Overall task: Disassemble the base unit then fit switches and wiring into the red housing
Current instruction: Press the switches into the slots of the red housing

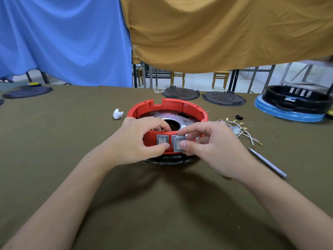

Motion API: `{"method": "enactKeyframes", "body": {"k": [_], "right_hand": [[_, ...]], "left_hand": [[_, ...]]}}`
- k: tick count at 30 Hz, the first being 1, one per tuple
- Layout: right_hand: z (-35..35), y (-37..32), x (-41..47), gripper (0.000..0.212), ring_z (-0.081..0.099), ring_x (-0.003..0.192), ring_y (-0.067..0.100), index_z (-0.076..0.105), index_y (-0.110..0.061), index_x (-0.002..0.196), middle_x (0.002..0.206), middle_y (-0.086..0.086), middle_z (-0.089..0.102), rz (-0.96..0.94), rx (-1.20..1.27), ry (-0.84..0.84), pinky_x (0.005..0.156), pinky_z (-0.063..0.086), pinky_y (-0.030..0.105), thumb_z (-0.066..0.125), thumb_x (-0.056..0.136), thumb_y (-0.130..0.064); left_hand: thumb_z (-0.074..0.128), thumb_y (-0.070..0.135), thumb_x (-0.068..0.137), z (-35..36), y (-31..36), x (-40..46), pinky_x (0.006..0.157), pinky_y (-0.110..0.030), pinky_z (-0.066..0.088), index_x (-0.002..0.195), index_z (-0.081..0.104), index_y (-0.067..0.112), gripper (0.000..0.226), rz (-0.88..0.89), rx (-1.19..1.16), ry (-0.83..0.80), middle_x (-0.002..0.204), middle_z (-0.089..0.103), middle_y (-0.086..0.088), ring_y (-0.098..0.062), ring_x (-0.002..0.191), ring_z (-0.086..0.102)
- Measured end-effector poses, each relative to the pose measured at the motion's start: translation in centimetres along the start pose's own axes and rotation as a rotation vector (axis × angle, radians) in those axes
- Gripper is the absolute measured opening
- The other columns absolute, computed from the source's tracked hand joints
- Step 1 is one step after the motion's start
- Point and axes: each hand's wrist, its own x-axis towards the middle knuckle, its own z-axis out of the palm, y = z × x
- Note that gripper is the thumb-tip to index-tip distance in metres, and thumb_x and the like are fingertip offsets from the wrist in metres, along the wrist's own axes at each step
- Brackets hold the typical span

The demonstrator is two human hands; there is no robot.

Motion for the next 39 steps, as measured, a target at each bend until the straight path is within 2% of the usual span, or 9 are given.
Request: {"method": "enactKeyframes", "body": {"k": [5, 11, 15, 22, 25, 29, 31, 34, 39], "right_hand": [[0.3, -0.3, -0.1, 0.020, 0.072, 0.073, 0.015, 0.073, -0.031, 0.091, 0.084, -0.002, 0.070, -0.023, -0.061, 0.038, 0.078, 0.058, 0.044, 0.078, 0.081, -0.015], [0.4, -0.3, -0.1, 0.015, 0.072, 0.071, 0.017, 0.072, -0.022, 0.089, 0.075, 0.000, 0.074, -0.006, -0.062, 0.070, 0.076, 0.059, 0.044, 0.081, 0.079, -0.014], [0.5, -0.1, -0.1, 0.013, 0.071, 0.070, 0.015, 0.071, -0.021, 0.084, 0.071, -0.002, 0.073, -0.009, -0.067, 0.110, 0.074, 0.059, 0.043, 0.082, 0.078, -0.015], [1.3, 0.2, 0.0, 0.016, 0.066, 0.065, 0.007, 0.069, -0.022, 0.078, 0.069, -0.008, 0.070, -0.073, -0.122, 0.202, 0.067, 0.057, 0.029, 0.083, 0.076, -0.017], [1.3, 0.5, 0.1, 0.017, 0.065, 0.067, 0.006, 0.069, -0.022, 0.077, 0.070, -0.008, 0.069, -0.091, -0.124, 0.213, 0.066, 0.055, 0.025, 0.085, 0.074, -0.017], [0.2, 0.7, 0.7, 0.026, 0.048, 0.095, 0.004, 0.067, -0.030, 0.102, 0.101, -0.017, 0.058, -0.192, -0.349, 0.184, 0.080, 0.040, 0.015, 0.078, 0.079, -0.037], [-0.6, 0.7, 1.1, 0.033, 0.039, 0.110, 0.002, 0.066, -0.032, 0.116, 0.114, -0.019, 0.054, -0.194, -0.436, 0.090, 0.090, 0.033, 0.019, 0.069, 0.085, -0.043], [-1.1, 1.0, 1.4, 0.031, 0.041, 0.111, -0.003, 0.068, -0.031, 0.121, 0.115, -0.021, 0.060, -0.190, -0.456, -0.017, 0.092, 0.030, 0.020, 0.063, 0.091, -0.039], [-0.9, 1.4, 1.7, 0.024, 0.044, 0.106, -0.001, 0.071, -0.033, 0.114, 0.106, -0.024, 0.061, -0.208, -0.441, 0.020, 0.088, 0.031, 0.023, 0.064, 0.092, -0.034]], "left_hand": [[0.058, 0.060, 0.079, 0.0, 0.0, -0.1, 0.090, -0.036, 0.046, 0.105, 0.063, 0.039, 0.034, 0.011, 0.013, 0.041, 0.101, 0.054, 0.014, -0.008, 0.098, 0.056], [0.060, 0.061, 0.078, 0.3, 0.5, 0.0, 0.080, -0.013, 0.042, 0.103, 0.067, 0.030, 0.040, 0.022, -0.040, 0.069, 0.101, 0.050, 0.018, -0.005, 0.097, 0.056], [0.070, 0.043, 0.084, 0.5, 0.6, 0.1, 0.082, -0.023, 0.047, 0.101, 0.067, 0.027, 0.023, 0.011, -0.058, 0.090, 0.101, 0.054, 0.011, -0.008, 0.095, 0.058], [0.073, 0.031, 0.086, 1.0, 0.9, 0.2, 0.074, -0.015, 0.041, 0.096, 0.068, 0.023, 0.014, 0.015, -0.061, 0.141, 0.095, 0.054, 0.010, -0.009, 0.087, 0.056], [0.073, 0.027, 0.088, 1.2, 1.0, 0.3, 0.078, -0.026, 0.044, 0.094, 0.068, 0.021, 0.010, 0.029, -0.063, 0.159, 0.093, 0.054, 0.010, -0.010, 0.087, 0.055], [0.072, 0.026, 0.089, 1.3, 1.2, 0.3, 0.085, -0.039, 0.045, 0.094, 0.067, 0.023, 0.007, 0.021, -0.091, 0.149, 0.093, 0.054, 0.012, -0.007, 0.087, 0.055], [0.072, 0.027, 0.089, 1.3, 1.2, 0.3, 0.087, -0.039, 0.045, 0.093, 0.067, 0.024, 0.007, 0.015, -0.101, 0.146, 0.093, 0.054, 0.012, -0.006, 0.086, 0.055], [0.072, 0.027, 0.089, 1.3, 1.3, 0.3, 0.088, -0.040, 0.045, 0.092, 0.066, 0.024, 0.007, 0.006, -0.106, 0.139, 0.092, 0.053, 0.011, -0.007, 0.085, 0.055], [0.070, 0.027, 0.091, 1.4, 1.5, 0.3, 0.093, -0.047, 0.043, 0.092, 0.065, 0.023, 0.007, -0.004, -0.129, 0.127, 0.091, 0.052, 0.014, -0.004, 0.083, 0.054]]}}
